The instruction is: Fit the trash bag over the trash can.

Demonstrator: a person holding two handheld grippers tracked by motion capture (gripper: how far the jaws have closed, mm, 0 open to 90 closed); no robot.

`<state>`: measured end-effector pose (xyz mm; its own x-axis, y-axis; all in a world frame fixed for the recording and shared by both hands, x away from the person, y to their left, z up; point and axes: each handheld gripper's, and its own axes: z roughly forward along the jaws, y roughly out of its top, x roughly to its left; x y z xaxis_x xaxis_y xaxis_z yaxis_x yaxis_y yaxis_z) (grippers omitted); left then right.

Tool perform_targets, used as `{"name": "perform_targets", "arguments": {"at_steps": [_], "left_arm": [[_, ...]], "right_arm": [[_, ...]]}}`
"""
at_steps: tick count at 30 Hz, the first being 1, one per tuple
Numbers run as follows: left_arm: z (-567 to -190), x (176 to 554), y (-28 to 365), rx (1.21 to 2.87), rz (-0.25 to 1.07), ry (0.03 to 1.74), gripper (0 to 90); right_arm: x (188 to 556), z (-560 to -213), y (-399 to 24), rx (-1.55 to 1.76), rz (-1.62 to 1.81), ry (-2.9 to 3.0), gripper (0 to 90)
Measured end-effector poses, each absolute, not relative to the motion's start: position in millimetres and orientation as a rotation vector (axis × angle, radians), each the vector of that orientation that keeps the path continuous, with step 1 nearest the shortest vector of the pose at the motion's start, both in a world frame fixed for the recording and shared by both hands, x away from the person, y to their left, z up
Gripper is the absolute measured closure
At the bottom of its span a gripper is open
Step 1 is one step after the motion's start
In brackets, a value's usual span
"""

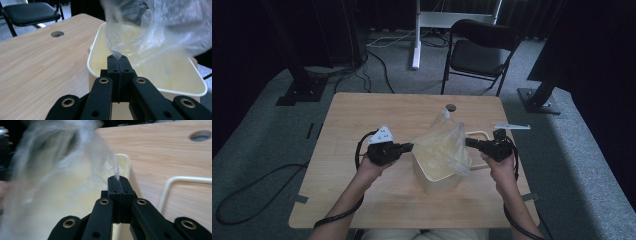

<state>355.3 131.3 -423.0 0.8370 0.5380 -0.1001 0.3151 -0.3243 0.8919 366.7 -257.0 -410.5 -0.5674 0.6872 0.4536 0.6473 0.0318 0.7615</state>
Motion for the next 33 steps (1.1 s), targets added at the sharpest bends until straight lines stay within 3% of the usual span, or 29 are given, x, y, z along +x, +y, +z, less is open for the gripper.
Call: {"name": "perform_targets", "arguments": {"at_steps": [9,24,33], "left_arm": [[-422.8,357.2,139.3,1.915,0.216,0.650,90.0],[-398.8,351.8,147.5,1.896,0.218,0.626,61.2],[-373.6,377.1,139.4,1.930,0.229,0.626,50.8]], "right_arm": [[369.6,-419.1,-271.7,1.501,1.584,2.206,90.0],[373.6,-412.6,-265.0,1.487,1.575,2.231,89.2],[387.7,-398.2,-257.6,1.488,1.577,2.261,59.5]]}}
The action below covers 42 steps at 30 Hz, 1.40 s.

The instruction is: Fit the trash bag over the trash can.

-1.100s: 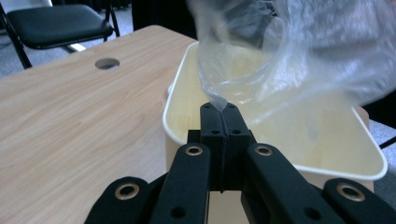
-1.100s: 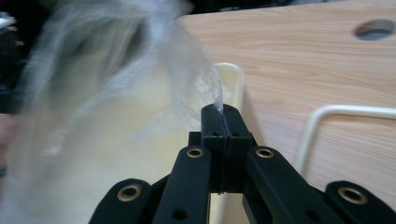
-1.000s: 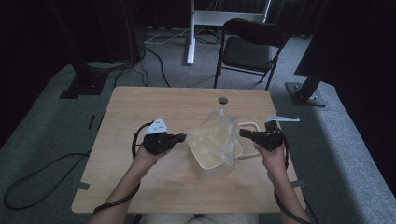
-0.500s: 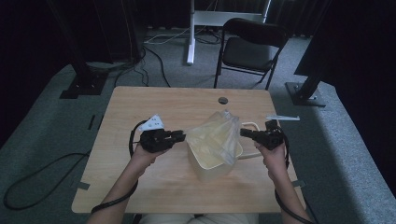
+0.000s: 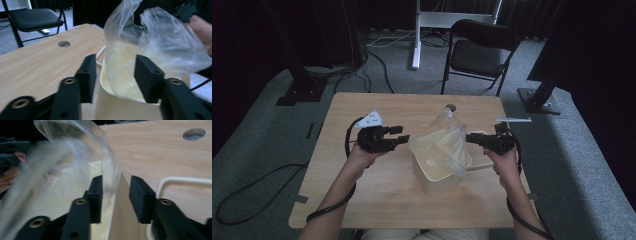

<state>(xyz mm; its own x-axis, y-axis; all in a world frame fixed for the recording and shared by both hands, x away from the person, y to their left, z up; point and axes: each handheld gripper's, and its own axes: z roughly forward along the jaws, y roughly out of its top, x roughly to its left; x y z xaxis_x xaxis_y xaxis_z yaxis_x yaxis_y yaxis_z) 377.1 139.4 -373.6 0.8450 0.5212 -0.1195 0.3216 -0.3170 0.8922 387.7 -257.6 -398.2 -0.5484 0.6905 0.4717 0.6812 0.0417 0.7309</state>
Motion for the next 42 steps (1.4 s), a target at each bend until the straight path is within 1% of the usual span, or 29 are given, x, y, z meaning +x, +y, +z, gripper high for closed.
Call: {"name": "perform_targets", "arguments": {"at_steps": [1,3,5,8,9,10,11,12,13,14,15,16,17,21,27,35,36,40,42], "left_arm": [[-372.6,383.4,133.3,1.948,0.233,0.627,49.3],[-373.1,393.4,124.0,1.965,0.224,0.644,48.4],[-374.9,401.7,115.6,1.976,0.210,0.651,48.4],[-377.3,406.6,100.8,1.997,0.193,0.614,48.1],[-378.0,407.0,95.4,2.013,0.196,0.603,47.0],[-379.1,408.0,90.2,2.021,0.191,0.598,46.9],[-380.6,409.3,85.6,2.035,0.189,0.593,47.6],[-382.4,410.8,81.6,2.045,0.192,0.600,49.5],[-384.7,412.3,78.6,2.051,0.199,0.609,53.2],[-386.4,413.6,77.3,2.055,0.206,0.612,66.0],[-389.4,415.8,76.1,2.051,0.212,0.634,73.6],[-391.8,417.3,76.5,2.053,0.216,0.639,84.2],[-393.8,418.4,77.2,2.053,0.226,0.652,90.0],[-401.0,420.9,82.9,2.046,0.227,0.690,90.0],[-415.3,426.6,89.7,2.084,0.231,0.748,90.0],[-433.7,430.7,96.6,2.100,0.166,0.790,90.0],[-438.1,431.7,99.2,2.087,0.132,0.801,90.0],[-446.3,432.9,101.5,2.084,0.078,0.810,90.0],[-450.2,432.3,101.0,2.097,0.076,0.816,90.0]], "right_arm": [[389.9,-396.1,-255.4,1.481,1.577,2.261,55.8],[398.1,-391.3,-248.7,1.469,1.565,2.264,52.8],[406.3,-389.6,-243.9,1.467,1.571,2.264,51.9],[415.2,-388.6,-235.9,1.464,1.566,2.280,53.8],[416.8,-388.3,-233.1,1.456,1.564,2.288,59.4],[417.7,-388.0,-230.5,1.447,1.556,2.292,61.8],[418.4,-387.8,-228.1,1.441,1.548,2.289,65.8],[419.0,-387.7,-226.3,1.434,1.539,2.295,72.1],[419.6,-387.8,-224.6,1.431,1.531,2.301,77.2],[420.0,-388.1,-223.4,1.432,1.521,2.301,83.3],[420.2,-388.3,-222.8,1.434,1.514,2.301,88.9],[420.2,-388.9,-222.1,1.436,1.500,2.302,90.0],[420.2,-389.4,-221.7,1.434,1.484,2.299,90.0],[421.0,-392.4,-223.4,1.441,1.428,2.289,90.0],[428.8,-400.7,-226.9,1.478,1.360,2.292,90.0],[442.2,-422.0,-223.8,1.524,1.254,2.346,90.0],[443.7,-425.5,-223.2,1.528,1.242,2.354,90.0],[449.2,-440.6,-222.2,1.567,1.230,2.371,90.0],[450.5,-446.2,-221.3,1.575,1.217,2.376,90.0]]}}
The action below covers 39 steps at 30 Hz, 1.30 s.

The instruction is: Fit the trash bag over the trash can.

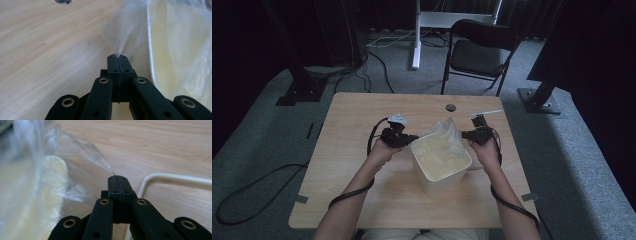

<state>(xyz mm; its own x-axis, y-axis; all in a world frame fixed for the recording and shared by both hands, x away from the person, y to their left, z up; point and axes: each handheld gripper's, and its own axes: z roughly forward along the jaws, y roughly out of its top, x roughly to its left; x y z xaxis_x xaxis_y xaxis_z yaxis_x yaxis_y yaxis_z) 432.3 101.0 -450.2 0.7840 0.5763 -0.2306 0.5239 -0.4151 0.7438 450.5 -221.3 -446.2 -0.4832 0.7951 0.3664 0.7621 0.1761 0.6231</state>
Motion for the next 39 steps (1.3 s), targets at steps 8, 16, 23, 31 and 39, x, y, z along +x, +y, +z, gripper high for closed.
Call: {"name": "perform_targets", "arguments": {"at_steps": [8,16,23,31,39], "left_arm": [[-459.9,428.3,104.7,2.084,0.034,0.825,90.0],[-463.3,424.5,106.6,2.082,0.040,0.828,90.0],[-459.0,424.6,106.4,2.079,0.054,0.823,90.0],[-458.6,425.6,106.7,2.048,0.046,0.814,90.0],[-453.8,424.6,103.2,2.051,0.075,0.811,90.0]], "right_arm": [[450.1,-465.3,-223.4,1.615,1.212,2.382,90.0],[446.3,-482.6,-226.3,1.650,1.223,2.387,90.0],[446.0,-476.2,-227.5,1.647,1.253,2.374,89.5],[442.1,-438.8,-248.5,1.653,1.390,2.240,72.2],[428.9,-382.7,-245.8,1.535,1.655,2.145,55.7]]}}
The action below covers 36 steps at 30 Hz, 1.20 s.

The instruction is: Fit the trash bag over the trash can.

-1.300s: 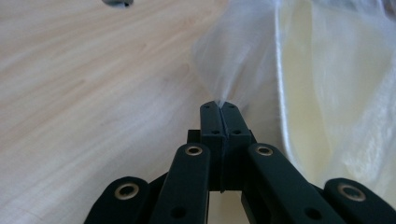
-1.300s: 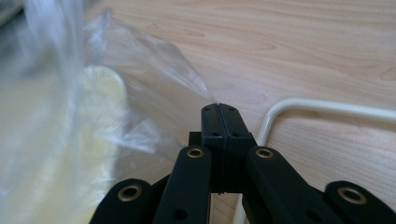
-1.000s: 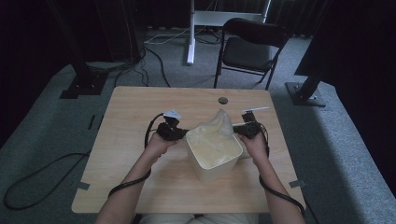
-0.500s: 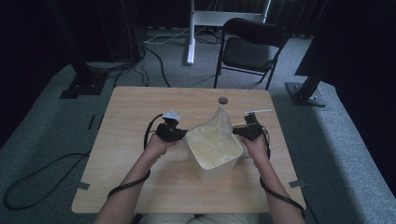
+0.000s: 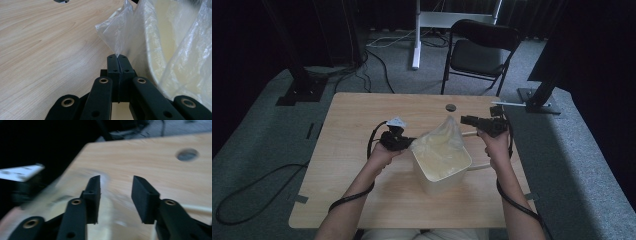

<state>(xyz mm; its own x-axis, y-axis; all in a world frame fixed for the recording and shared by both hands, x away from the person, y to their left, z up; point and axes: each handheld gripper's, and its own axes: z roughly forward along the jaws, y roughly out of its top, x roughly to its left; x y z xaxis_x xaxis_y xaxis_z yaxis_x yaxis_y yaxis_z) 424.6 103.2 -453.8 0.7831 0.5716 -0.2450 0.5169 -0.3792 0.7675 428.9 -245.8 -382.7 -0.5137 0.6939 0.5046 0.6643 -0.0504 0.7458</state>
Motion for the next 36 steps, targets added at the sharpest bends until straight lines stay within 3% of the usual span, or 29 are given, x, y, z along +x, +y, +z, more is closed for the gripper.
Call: {"name": "perform_targets", "arguments": {"at_steps": [7,10,13,17,26,36], "left_arm": [[-452.9,423.8,103.2,2.058,0.084,0.808,90.0],[-452.4,423.9,103.5,2.060,0.082,0.805,90.0],[-452.0,423.5,103.7,2.064,0.082,0.805,90.0],[-452.2,423.2,103.9,2.066,0.081,0.806,90.0],[-453.1,423.2,103.8,2.067,0.080,0.809,90.0],[-453.0,422.2,107.1,2.061,0.088,0.816,90.0]], "right_arm": [[419.4,-361.9,-221.8,1.432,1.749,2.234,46.0],[420.7,-364.0,-212.4,1.422,1.707,2.288,46.4],[420.8,-366.6,-205.8,1.387,1.644,2.339,61.2],[413.8,-366.0,-203.8,1.343,1.629,2.356,90.0],[388.3,-364.1,-196.5,1.212,1.649,2.429,90.0],[344.3,-388.0,-198.7,1.144,1.814,2.505,90.0]]}}
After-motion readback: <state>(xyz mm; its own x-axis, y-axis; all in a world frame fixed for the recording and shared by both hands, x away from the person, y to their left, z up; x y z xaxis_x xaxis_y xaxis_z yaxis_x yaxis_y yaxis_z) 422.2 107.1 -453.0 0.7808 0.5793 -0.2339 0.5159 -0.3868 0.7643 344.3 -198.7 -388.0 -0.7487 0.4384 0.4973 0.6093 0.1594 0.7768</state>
